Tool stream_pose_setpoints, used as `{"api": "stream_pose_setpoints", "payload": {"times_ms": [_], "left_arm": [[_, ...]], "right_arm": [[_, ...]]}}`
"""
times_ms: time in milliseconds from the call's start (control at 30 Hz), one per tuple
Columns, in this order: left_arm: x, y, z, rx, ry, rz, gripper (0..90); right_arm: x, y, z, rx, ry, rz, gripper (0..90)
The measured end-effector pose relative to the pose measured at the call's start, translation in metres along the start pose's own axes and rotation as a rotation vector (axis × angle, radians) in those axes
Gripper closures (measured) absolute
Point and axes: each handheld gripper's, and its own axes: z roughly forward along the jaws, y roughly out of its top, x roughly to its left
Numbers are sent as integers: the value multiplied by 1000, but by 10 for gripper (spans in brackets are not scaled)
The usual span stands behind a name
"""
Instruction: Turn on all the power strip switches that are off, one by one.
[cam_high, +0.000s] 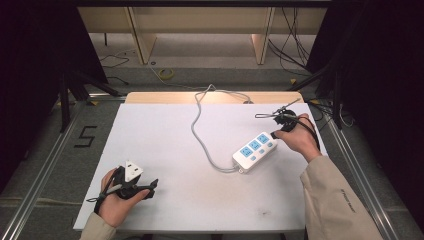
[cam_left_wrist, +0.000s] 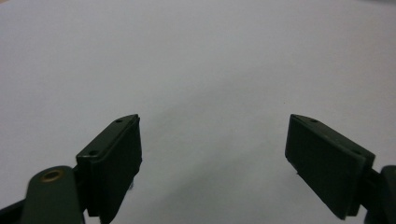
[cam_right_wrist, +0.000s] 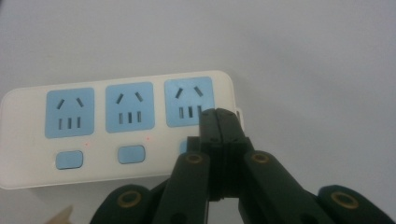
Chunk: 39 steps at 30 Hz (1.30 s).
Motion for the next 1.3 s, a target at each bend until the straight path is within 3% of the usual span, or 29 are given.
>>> {"api": "stream_pose_setpoints", "payload": {"times_ms": [1300], "left_arm": [[0, 0, 0, -1, -2, 0, 185]], "right_arm": [[-1, 2, 11, 32, 2, -6, 900]]}}
